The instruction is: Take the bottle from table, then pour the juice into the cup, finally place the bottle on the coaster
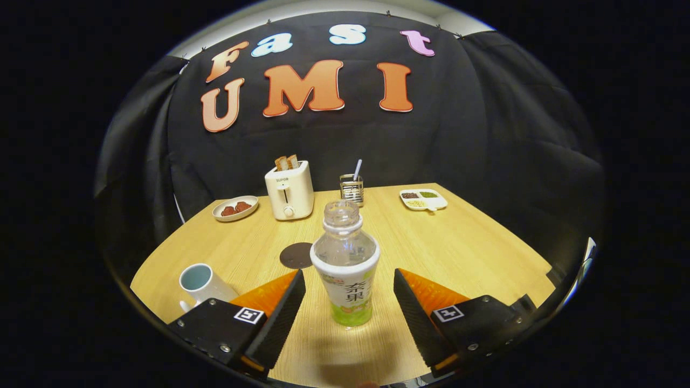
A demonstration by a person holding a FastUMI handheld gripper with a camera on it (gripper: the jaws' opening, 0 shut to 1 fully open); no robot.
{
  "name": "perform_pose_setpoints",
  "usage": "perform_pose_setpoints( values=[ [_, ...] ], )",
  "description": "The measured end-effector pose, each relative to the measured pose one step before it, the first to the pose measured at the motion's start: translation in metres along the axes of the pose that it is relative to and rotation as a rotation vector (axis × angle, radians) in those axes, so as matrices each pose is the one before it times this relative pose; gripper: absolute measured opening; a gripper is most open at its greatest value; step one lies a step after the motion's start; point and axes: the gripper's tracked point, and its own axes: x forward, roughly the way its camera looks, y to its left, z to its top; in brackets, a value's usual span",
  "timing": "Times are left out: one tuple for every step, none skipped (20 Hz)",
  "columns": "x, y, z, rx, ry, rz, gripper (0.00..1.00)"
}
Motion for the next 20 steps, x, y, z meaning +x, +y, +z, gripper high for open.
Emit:
perform_pose_setpoints(
  values=[
    [0.00477, 0.00052, -0.00390, -0.00370, 0.00655, -0.00195, 0.98],
    [0.00671, -0.00025, -0.00287, -0.00562, 0.00377, -0.00205, 0.98],
    [0.00585, 0.00013, -0.00401, -0.01098, 0.00962, 0.00291, 0.98],
    [0.00612, -0.00017, -0.00441, -0.00550, 0.01468, 0.00373, 0.98],
    [0.00594, -0.00191, -0.00457, 0.00198, 0.01772, -0.00366, 0.98],
    [0.00395, 0.00033, -0.00179, 0.00919, 0.00391, -0.00033, 0.98],
    [0.00206, 0.00085, -0.00077, 0.00904, 0.00583, -0.00001, 0.94],
    [0.00310, 0.00036, -0.00041, 0.00457, 0.00586, -0.00110, 0.90],
    [0.00163, 0.00132, -0.00095, -0.00419, 0.00329, -0.00202, 0.81],
    [0.00142, 0.00031, 0.00036, -0.01412, 0.00708, -0.00556, 0.77],
    [-0.00031, 0.00057, 0.00020, -0.01106, 0.01162, -0.00092, 0.67],
    [-0.00063, 0.00067, -0.00073, -0.00679, 0.01839, -0.00215, 0.66],
    [-0.00212, 0.00097, 0.00068, -0.00361, 0.01715, -0.00383, 0.63],
    [-0.00213, 0.00169, 0.00191, -0.00291, 0.01285, -0.00234, 0.62],
    [-0.00240, 0.00219, 0.00204, -0.00421, 0.00893, -0.00314, 0.60],
    [-0.00308, 0.00374, 0.00447, -0.01020, 0.00383, 0.00140, 0.59],
    [-0.00484, 0.00351, 0.00365, -0.01678, 0.00067, -0.00148, 0.58],
    [-0.00400, 0.00257, 0.00515, -0.02183, -0.00160, -0.00378, 0.58],
    [-0.00476, 0.00247, 0.00401, -0.02485, 0.00094, -0.00458, 0.58],
    [-0.00438, 0.00348, 0.00396, -0.02604, 0.00087, -0.00565, 0.58]
  ],
)
